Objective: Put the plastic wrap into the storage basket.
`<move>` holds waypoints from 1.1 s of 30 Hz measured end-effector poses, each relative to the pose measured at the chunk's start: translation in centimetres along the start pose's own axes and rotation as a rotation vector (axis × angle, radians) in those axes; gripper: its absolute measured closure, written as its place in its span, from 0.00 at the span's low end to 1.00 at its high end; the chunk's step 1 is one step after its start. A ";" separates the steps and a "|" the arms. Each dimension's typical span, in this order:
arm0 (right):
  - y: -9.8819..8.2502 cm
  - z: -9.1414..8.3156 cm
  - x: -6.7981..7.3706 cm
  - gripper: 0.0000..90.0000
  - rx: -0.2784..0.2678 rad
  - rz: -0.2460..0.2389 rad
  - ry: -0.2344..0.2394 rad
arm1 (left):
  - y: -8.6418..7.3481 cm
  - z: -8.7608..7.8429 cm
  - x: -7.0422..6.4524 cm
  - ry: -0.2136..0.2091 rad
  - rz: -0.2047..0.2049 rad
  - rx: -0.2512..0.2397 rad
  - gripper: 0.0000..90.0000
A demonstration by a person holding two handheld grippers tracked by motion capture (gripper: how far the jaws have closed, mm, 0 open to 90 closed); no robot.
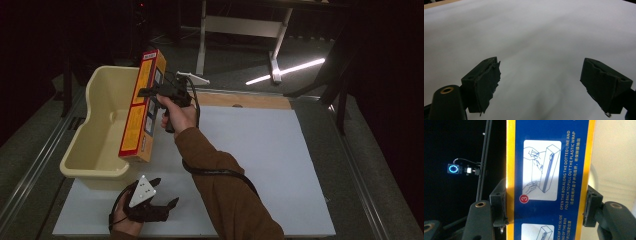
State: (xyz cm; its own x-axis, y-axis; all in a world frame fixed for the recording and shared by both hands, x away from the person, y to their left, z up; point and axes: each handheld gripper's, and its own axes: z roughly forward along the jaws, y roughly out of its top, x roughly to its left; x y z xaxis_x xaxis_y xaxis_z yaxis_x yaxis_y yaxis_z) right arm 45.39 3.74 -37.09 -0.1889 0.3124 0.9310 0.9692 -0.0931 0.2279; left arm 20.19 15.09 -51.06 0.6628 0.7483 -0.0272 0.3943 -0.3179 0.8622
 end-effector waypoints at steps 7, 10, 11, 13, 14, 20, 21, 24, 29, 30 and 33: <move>-0.3 1.0 0.3 0.43 0.019 -0.001 0.016 | 0.0 0.3 -0.1 -0.011 -0.002 0.003 0.17; -0.5 1.7 0.7 0.43 0.025 -0.014 0.031 | 0.0 0.3 -0.1 -0.012 -0.003 0.002 0.17; -0.5 1.8 0.7 0.43 0.026 -0.016 0.031 | 0.0 0.3 -0.1 -0.010 -0.002 0.001 0.17; -0.5 2.0 0.7 0.43 0.027 -0.015 0.030 | 0.0 0.2 0.0 -0.008 -0.003 -0.002 0.17; -0.6 2.4 0.7 0.43 0.026 -0.013 0.032 | 0.0 0.1 0.0 -0.008 -0.004 -0.004 0.17; -0.7 3.3 0.5 0.43 0.033 -0.017 0.029 | 0.0 0.0 0.1 -0.006 -0.006 -0.012 0.17; -0.7 3.5 0.3 0.43 0.031 -0.018 0.024 | -0.1 0.0 0.1 -0.005 -0.007 -0.013 0.17; -0.7 3.7 0.2 0.43 0.027 -0.014 0.021 | -0.1 -0.1 0.2 -0.004 -0.008 -0.015 0.17; -0.9 4.4 -0.1 0.43 0.016 -0.013 0.014 | -0.1 -0.3 0.2 -0.003 -0.012 -0.021 0.17; -0.9 4.4 -0.1 0.43 0.016 -0.013 0.014 | -0.1 -0.3 0.2 -0.003 -0.012 -0.023 0.17; -1.0 4.7 -0.2 0.43 0.011 -0.008 0.014 | -0.1 -0.3 0.2 -0.003 -0.012 -0.023 0.17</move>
State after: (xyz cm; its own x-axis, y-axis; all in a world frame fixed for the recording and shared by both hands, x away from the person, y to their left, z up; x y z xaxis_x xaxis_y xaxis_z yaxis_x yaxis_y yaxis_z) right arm 45.21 8.18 -38.88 -0.1992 0.2998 0.9330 0.9692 -0.0801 0.2327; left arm 20.12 15.43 -50.97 0.6596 0.7506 -0.0392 0.3876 -0.2950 0.8734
